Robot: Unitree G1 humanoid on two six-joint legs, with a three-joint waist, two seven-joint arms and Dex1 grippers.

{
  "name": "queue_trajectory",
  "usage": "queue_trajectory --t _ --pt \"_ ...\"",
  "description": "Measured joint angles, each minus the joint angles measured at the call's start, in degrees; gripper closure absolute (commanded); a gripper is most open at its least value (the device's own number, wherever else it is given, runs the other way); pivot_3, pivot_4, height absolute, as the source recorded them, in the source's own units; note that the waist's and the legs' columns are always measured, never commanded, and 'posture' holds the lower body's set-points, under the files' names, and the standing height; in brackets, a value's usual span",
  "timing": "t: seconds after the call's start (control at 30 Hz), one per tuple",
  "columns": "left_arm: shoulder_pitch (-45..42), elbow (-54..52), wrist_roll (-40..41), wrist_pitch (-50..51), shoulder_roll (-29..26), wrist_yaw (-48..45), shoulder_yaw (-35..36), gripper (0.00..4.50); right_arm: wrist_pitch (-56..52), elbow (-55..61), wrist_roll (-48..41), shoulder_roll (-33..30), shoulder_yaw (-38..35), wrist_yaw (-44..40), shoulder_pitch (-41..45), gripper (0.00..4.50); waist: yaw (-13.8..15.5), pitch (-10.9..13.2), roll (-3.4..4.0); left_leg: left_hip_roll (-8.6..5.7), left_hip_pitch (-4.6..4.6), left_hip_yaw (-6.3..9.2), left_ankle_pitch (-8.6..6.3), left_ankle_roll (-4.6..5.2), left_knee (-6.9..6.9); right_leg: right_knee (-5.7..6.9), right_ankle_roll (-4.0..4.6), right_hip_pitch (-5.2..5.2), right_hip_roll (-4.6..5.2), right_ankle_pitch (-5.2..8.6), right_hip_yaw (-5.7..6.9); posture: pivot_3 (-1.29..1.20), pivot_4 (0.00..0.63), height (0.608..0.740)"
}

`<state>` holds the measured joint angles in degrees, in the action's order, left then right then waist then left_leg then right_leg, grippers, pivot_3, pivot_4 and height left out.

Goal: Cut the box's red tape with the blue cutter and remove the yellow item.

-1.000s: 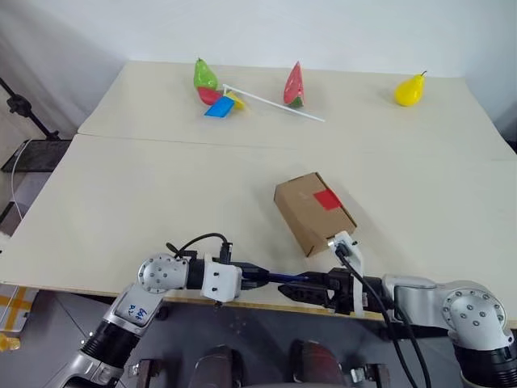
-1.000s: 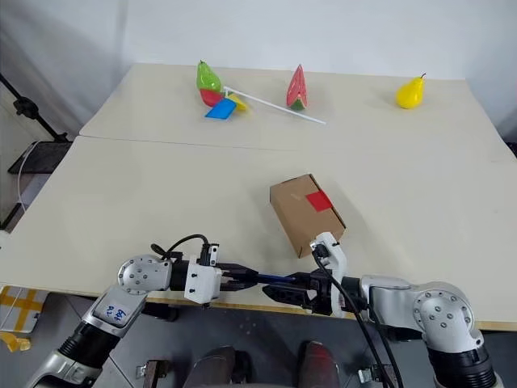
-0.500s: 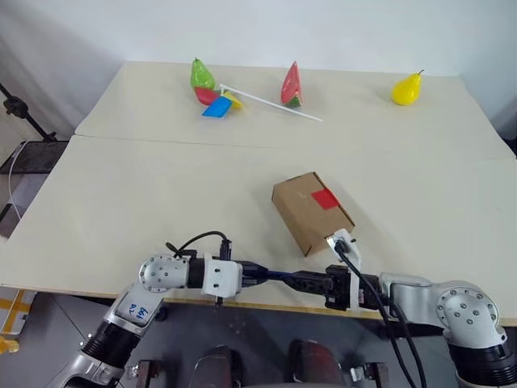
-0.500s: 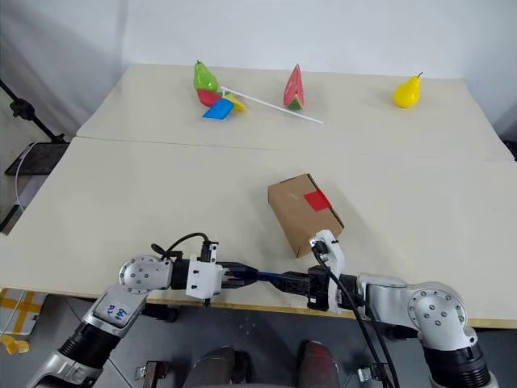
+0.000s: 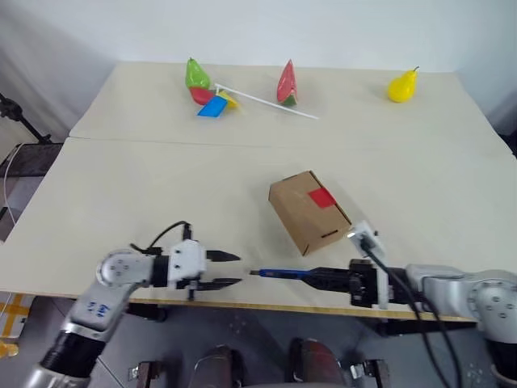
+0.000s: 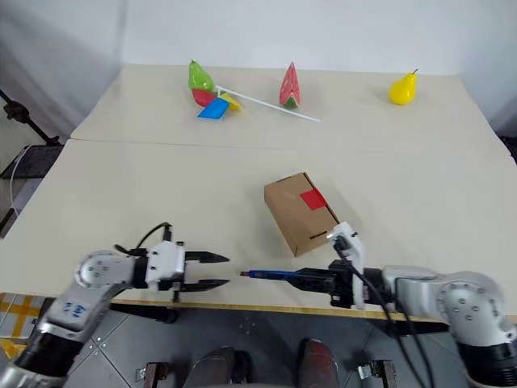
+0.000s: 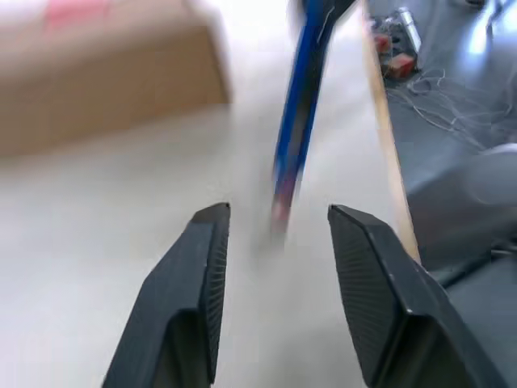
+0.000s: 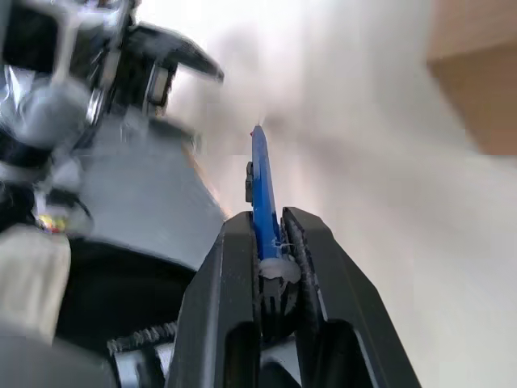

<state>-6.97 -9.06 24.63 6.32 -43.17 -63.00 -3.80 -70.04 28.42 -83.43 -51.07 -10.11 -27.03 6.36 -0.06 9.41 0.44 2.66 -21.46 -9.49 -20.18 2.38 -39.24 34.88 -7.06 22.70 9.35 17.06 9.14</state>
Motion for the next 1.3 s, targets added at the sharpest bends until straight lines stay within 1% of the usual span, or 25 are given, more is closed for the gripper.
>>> queue_trajectory --t 0.07,0.13,0.17,0.2,0.23,0.3,0.33,0.4,0.47,0.53,0.63,0.7,0.77,0.87,0.9,0.93,0.97,1.17,1.3 --pt "-1.23 2.70 3.24 4.75 -0.42 -0.37 2.94 3.05 -0.27 0.98 -2.19 -3.97 -5.93 -4.46 -3.14 4.35 0.78 0.05 -0.07 -0.09 -0.02 0.08 0.00 0.01 0.00 -0.05 -0.01 -0.03 0.01 0.00 -0.04 0.00 0.150 0.740" --pt "-4.65 6.06 4.86 8.73 0.33 0.35 4.89 3.65 -0.71 1.28 -4.18 -8.06 -13.00 -7.87 -6.27 4.35 1.44 0.12 -0.20 -0.14 -0.05 0.07 0.00 0.06 -0.01 -0.21 -0.07 -0.10 0.01 -0.04 -0.04 0.00 0.150 0.740" --pt "-7.14 7.57 5.07 10.25 1.73 1.02 5.07 3.94 -0.96 1.38 -4.92 -9.57 -16.27 -8.95 -7.61 4.35 1.69 0.15 -0.27 -0.19 -0.06 0.09 0.01 0.09 -0.01 -0.25 -0.13 -0.15 0.02 -0.07 -0.05 0.00 0.150 0.740" --pt "-10.48 8.91 5.24 12.06 4.25 2.06 4.87 4.32 -1.15 1.35 -5.39 -11.09 -19.35 -9.58 -8.30 4.35 1.90 0.18 -0.33 -0.29 -0.06 0.12 0.03 0.17 -0.02 -0.27 -0.25 -0.19 0.07 -0.14 -0.09 0.00 0.150 0.740" --pt "-13.31 10.04 5.35 13.38 6.51 2.83 4.32 4.48 -1.14 1.35 -5.66 -12.00 -21.63 -9.90 -8.43 4.35 1.94 0.22 -0.47 -0.34 -0.07 0.12 0.04 0.20 -0.02 -0.29 -0.33 -0.21 0.09 -0.20 -0.11 0.00 0.150 0.740" --pt "-20.35 13.90 5.18 15.59 11.88 4.22 2.45 4.50 -0.87 0.12 -5.14 -14.11 -24.62 -9.90 -7.06 4.35 1.97 0.33 -0.67 -0.48 -0.16 0.12 0.08 0.29 -0.07 -0.40 -0.43 -0.21 0.14 -0.25 -0.14 0.00 0.150 0.740" --pt "-24.49 16.07 4.69 16.21 14.81 4.69 1.19 4.50 -0.15 -1.11 -4.40 -15.54 -25.40 -9.85 -4.98 4.35 1.84 0.37 -0.75 -0.52 -0.24 0.09 0.11 0.34 -0.08 -0.51 -0.47 -0.20 0.14 -0.28 -0.15 0.00 0.150 0.740" --pt "-31.81 20.32 3.13 17.16 18.88 5.42 -1.34 4.50 0.99 -3.79 -2.90 -18.52 -25.86 -9.80 -0.19 4.35 1.59 0.40 -0.80 -0.60 -0.40 0.09 0.13 0.37 -0.14 -0.64 -0.60 -0.15 0.15 -0.35 -0.12 0.00 0.150 0.740" --pt "-37.09 23.42 0.76 17.79 20.78 6.17 -3.59 4.50 1.91 -5.80 -1.59 -20.35 -25.36 -9.58 3.59 4.35 1.27 0.41 -0.82 -0.81 -0.50 0.09 0.13 0.35 -0.13 -0.73 -0.63 -0.08 0.10 -0.37 -0.06 0.00 0.150 0.740" --pt "-43.41 28.11 -2.50 18.20 23.42 7.44 -5.67 4.50 2.67 -8.15 0.73 -21.71 -21.19 -8.25 9.12 4.35 1.06 0.43 -0.84 -0.83 -0.65 0.14 0.15 0.32 -0.11 -0.79 -0.64 0.03 0.07 -0.38 0.03 0.00 0.150 0.740" --pt "-50.29 33.93 -5.62 18.74 27.79 9.72 -7.09 4.50 3.06 -10.88 7.13 -22.20 -12.35 -3.97 17.62 4.35 1.13 0.44 -0.86 -0.84 -0.80 0.20 0.15 0.31 -0.10 -0.84 -0.70 0.11 0.06 -0.40 0.10 0.00 0.150 0.740" --pt "-51.70 36.25 -7.62 18.46 28.85 9.56 -8.43 4.50 2.99 -12.45 11.07 -21.71 -7.61 -1.31 21.95 4.35 1.09 0.44 -0.84 -0.86 -0.82 0.19 0.16 0.30 -0.05 -0.86 -0.73 0.15 0.07 -0.42 0.10 0.00 0.150 0.740" --pt "-51.73 39.10 -10.17 17.74 29.71 9.32 -10.14 4.50 2.92 -13.68 14.98 -19.60 -3.98 0.62 25.81 4.35 1.10 0.45 -0.84 -0.88 -0.90 0.23 0.17 0.27 -0.02 -0.84 -0.76 0.24 0.06 -0.43 0.17 0.00 0.150 0.740" --pt "-51.70 41.58 -13.50 16.32 31.98 10.25 -11.99 4.50 2.60 -14.01 20.05 -17.35 0.95 2.28 29.04 4.35 1.44 0.46 -0.85 -0.91 -1.18 0.25 0.18 0.26 -0.06 -0.78 -0.81 0.53 0.07 -0.46 0.19 0.00 0.150 0.740" --pt "-51.83 41.59 -14.25 15.59 32.92 10.61 -12.30 4.50 2.59 -14.06 21.63 -16.95 2.23 2.40 29.65 4.35 1.66 0.46 -0.85 -0.93 -1.43 0.35 0.19 0.27 -0.16 -0.76 -0.88 0.69 0.07 -0.50 0.23 0.00 0.150 0.740" --pt "-52.11 41.62 -15.24 15.03 33.61 11.17 -12.66 4.50 2.37 -14.27 22.83 -16.24 3.06 2.37 30.42 4.35 1.71 0.46 -0.85 -0.91 -1.79 0.37 0.19 0.27 -0.49 -0.61 -0.92 0.85 0.07 -0.52 0.38 0.00 0.150 0.740" --pt "-52.26 41.67 -15.97 14.73 34.12 11.68 -12.90 4.50 2.25 -14.42 23.29 -15.78 3.08 2.29 30.65 4.35 1.77 0.46 -0.85 -0.93 -1.88 0.37 0.19 0.27 -0.59 -0.58 -0.96 0.86 0.07 -0.55 0.44 0.00 0.150 0.740" --pt "-52.32 41.82 -17.58 14.84 35.39 12.45 -12.83 4.50 -0.35 -13.95 24.38 -14.50 2.74 1.50 31.13 4.35 1.68 0.46 -0.85 -0.93 -1.87 0.68 0.17 0.31 -0.73 -0.60 -1.03 0.77 0.08 -0.58 0.42 0.00 0.150 0.740" --pt "-52.31 42.23 -18.11 14.94 36.12 12.35 -12.82 4.50 -2.10 -12.87 24.46 -13.88 0.91 1.48 30.60 4.35 1.64 0.46 -0.85 -0.93 -1.87 0.67 0.19 0.35 -0.84 -0.54 -1.02 0.75 0.09 -0.59 0.35 0.00 0.150 0.740"
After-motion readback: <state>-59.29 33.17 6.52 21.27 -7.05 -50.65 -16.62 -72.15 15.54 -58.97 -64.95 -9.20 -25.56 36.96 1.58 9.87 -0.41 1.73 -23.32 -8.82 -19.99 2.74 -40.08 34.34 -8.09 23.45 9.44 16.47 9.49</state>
